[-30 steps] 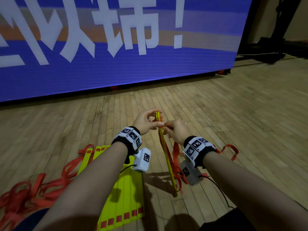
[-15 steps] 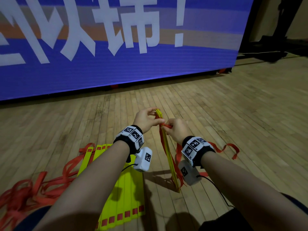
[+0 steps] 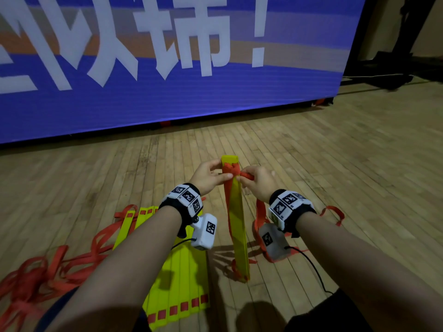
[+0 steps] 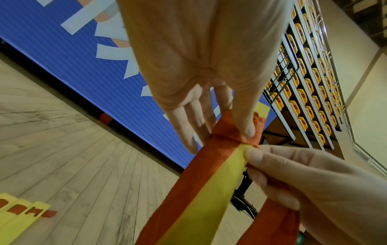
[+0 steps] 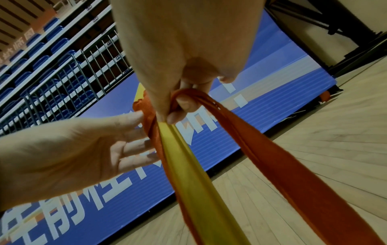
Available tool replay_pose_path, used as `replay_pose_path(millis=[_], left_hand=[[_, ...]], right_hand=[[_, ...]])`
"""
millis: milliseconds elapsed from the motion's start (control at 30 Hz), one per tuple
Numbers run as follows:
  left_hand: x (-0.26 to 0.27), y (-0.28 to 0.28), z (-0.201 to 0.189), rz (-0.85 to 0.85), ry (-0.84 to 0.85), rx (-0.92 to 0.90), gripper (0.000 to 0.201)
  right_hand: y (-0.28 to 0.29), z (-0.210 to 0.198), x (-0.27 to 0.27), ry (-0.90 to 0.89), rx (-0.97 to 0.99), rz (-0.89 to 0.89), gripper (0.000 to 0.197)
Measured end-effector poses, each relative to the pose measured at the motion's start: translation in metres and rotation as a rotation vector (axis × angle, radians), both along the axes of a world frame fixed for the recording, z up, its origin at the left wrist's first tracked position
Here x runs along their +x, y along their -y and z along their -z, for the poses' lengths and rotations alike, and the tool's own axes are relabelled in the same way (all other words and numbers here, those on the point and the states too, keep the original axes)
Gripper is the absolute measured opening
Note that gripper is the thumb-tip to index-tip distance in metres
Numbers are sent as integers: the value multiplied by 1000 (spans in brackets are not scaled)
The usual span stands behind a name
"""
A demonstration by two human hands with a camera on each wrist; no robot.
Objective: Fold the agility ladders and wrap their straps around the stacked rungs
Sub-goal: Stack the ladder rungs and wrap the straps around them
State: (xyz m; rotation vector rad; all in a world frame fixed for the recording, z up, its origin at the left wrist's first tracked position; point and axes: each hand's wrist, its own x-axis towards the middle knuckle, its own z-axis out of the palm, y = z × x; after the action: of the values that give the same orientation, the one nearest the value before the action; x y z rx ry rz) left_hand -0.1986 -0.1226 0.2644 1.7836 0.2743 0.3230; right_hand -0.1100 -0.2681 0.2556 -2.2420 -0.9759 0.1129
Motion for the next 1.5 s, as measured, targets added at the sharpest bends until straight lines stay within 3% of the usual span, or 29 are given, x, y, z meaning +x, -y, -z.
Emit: replay_pose_path(millis=[133,267,533,633,733,967,1133,1300,1500], left_hand=[[-6,-2,5,-1,-42,-19,38],[-15,-2,12,-71,-73,-2,25],[-14,-5,31,-255,-37,45,17],[-10,-7,39,-322,-57,97,20],[-7,-7,40,-371,-59,169,11],[-4,2,38,-336,-26,240,5],[-7,-9,36,-249,22,85,20],[-14,-16,36,-98,-21,-128,40],[-10,-20,53,-127,52,-151,39]], right_hand=[[0,-7,1,-59,63,-38,33],[-9,4,1,-104,117,-76,34],[-20,3,-19,-25,56,87,30],[-25,14,-17,-82,76,40,33],[-29,23,-17,-139,139,12,32],[-33,14,-15,-120,84,158,52],[-37,7,-16,-60,86,138,45],[-38,13,-2,-215,203,78,40],[-60,23,-7,-225,237,2,28]])
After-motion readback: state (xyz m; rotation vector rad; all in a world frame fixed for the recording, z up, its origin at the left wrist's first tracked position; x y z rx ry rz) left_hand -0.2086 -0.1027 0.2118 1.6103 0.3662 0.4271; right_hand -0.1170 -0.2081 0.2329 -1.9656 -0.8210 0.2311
